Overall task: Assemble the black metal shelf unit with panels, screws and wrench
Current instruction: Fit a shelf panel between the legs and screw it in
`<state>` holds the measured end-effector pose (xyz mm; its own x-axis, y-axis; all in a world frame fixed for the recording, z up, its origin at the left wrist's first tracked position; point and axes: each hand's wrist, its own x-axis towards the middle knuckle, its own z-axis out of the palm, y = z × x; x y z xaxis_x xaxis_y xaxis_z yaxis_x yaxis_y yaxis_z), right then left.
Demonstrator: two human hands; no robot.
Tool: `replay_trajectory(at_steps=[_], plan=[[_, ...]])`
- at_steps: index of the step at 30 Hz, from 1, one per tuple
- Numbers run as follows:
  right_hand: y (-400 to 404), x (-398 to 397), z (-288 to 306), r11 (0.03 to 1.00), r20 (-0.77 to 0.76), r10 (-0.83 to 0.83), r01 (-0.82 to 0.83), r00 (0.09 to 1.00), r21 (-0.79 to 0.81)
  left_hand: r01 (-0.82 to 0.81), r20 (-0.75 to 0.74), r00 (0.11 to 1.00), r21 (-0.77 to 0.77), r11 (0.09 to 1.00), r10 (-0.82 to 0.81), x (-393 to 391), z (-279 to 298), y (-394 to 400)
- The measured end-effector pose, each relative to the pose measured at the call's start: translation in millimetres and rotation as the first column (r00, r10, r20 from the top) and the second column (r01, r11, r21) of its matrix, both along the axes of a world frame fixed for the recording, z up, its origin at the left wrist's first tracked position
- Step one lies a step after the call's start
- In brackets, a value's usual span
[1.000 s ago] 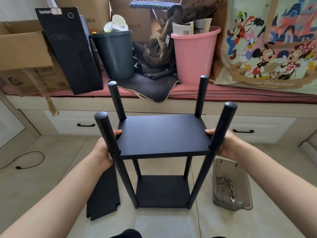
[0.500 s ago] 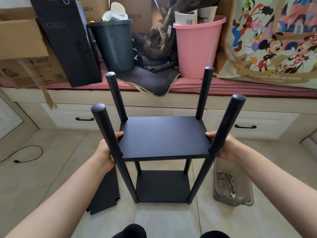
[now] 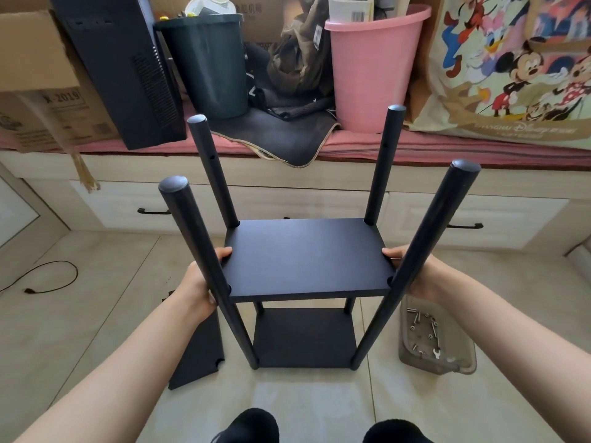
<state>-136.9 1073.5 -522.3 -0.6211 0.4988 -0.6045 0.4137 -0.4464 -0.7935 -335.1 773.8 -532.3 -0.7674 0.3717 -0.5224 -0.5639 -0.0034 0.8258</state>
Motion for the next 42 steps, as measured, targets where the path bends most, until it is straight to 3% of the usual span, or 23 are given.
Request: replay_trajectory(at_steps=[14,25,29,38,42], plan=[[11,-5,-45,1.0,0.031,0.027,-0.027,0.999,-0.013,0.024,0.07,0.997,-0.038,0.999,-0.021,1,-44,-2],[9,-3,-54,1.0,-0.029,0.009,-0.009,1.0,0.004,0.019,0.079,0.997,-0.003,1.0,-0.019,4,-52,-4],[3,-1,-61,1.0,0.041,0.016,-0.017,0.999,0.026,0.042,0.083,0.996,0.021,0.999,-0.043,7,-55,-8],[-9,-2,-73,0.984,0.032,-0.174,0.172,0.984,0.043,0.037,0.076,0.997,-0.021,0.999,-0.035,-3,-50,0],[-21,-8,-70,0.974,-0.014,-0.225,0.226,0.974,0.025,-0.154,0.107,0.982,-0.032,0.988,0.156,-21,-48,5]])
